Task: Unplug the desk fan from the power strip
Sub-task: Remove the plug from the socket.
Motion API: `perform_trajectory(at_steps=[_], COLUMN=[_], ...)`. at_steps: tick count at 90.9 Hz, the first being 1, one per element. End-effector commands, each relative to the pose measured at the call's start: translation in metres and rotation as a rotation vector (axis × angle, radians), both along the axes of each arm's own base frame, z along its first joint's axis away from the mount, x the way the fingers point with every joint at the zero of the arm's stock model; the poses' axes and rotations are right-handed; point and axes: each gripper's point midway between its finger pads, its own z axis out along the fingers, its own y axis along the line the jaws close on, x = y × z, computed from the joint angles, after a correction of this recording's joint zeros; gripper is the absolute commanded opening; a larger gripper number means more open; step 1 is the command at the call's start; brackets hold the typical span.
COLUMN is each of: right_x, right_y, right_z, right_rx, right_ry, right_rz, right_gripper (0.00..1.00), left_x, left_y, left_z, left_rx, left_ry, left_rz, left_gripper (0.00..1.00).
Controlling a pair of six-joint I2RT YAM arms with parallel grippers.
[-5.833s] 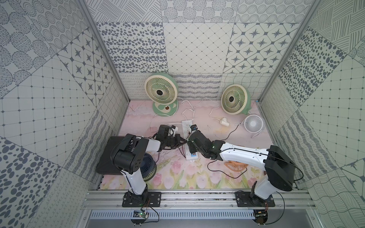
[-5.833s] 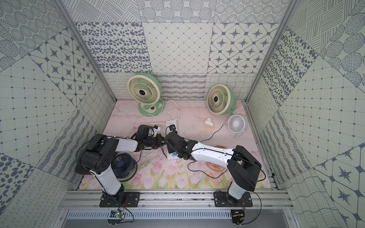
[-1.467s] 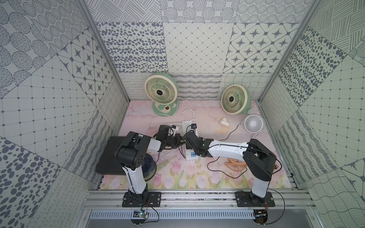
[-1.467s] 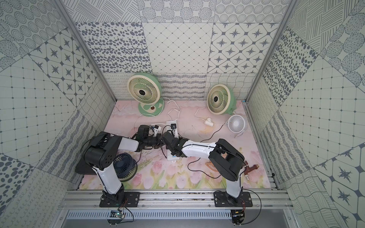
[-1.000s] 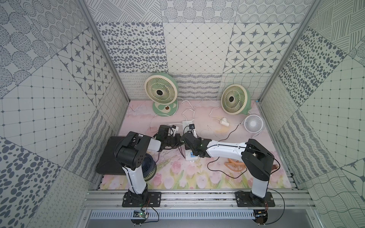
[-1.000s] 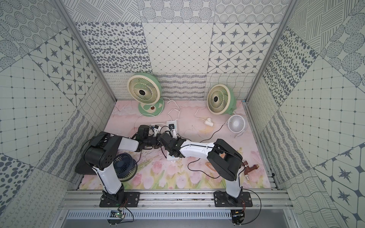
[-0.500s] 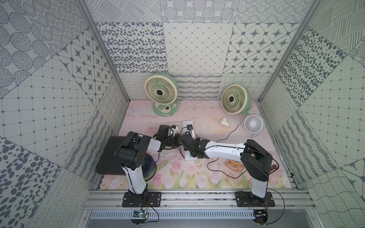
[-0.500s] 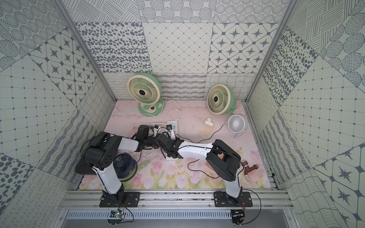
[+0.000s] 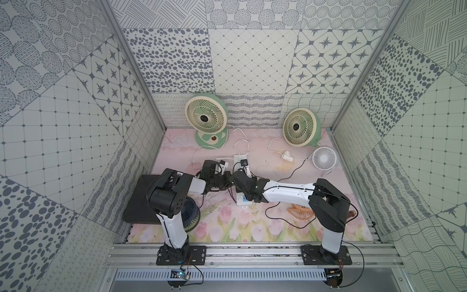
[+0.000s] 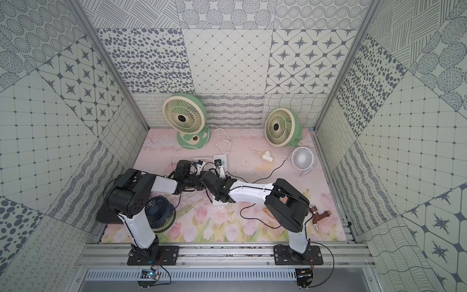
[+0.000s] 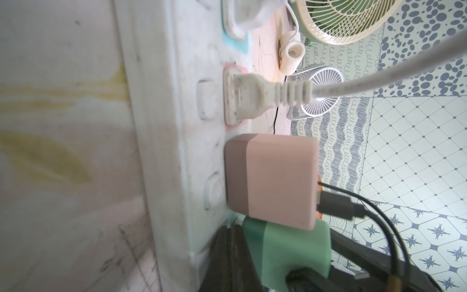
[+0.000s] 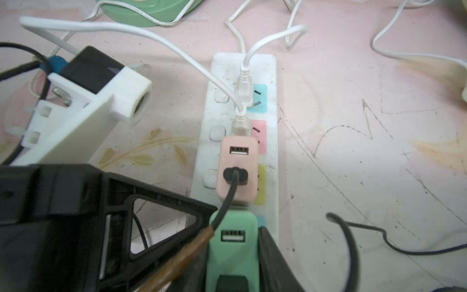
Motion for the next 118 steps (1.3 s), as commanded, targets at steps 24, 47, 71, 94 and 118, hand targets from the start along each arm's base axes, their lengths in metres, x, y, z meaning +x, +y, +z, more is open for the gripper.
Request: perform_trajectory(at_steps=[24, 47, 71, 94, 118], right_x=[0.004, 0.005, 0.004, 0.009, 0.028], right_y=[0.014, 0.001, -0.001, -0.037, -0.119], right_z=[0.017, 0.022, 0.030, 0.065, 0.075], right_rx=[0.079, 0.037, 0.091, 0.196, 0.289], right_ry=[-0.021, -0.035, -0.025, -0.025, 0.014], right_rz=[0.021, 0.002, 0.017, 0.005, -0.085], right_gripper=[0.16, 0.17, 0.18, 0.18, 0.18], left_x=[-0.005, -0.006, -0.006, -0.006, -0.005], left_y=[0.019, 0.018, 0.018, 0.019, 0.020], left_z=[-0.026, -0.026, -0.025, -0.020, -0.011], left_rx=[0.088, 0.088, 0.084, 0.086, 0.087], left_ry=[0.087, 0.085, 0.081, 0.067, 0.042], left_rz=[0.059, 0.058, 0.057, 0.056, 0.056], left_gripper=[0.00, 0.00, 0.00, 0.00, 0.00])
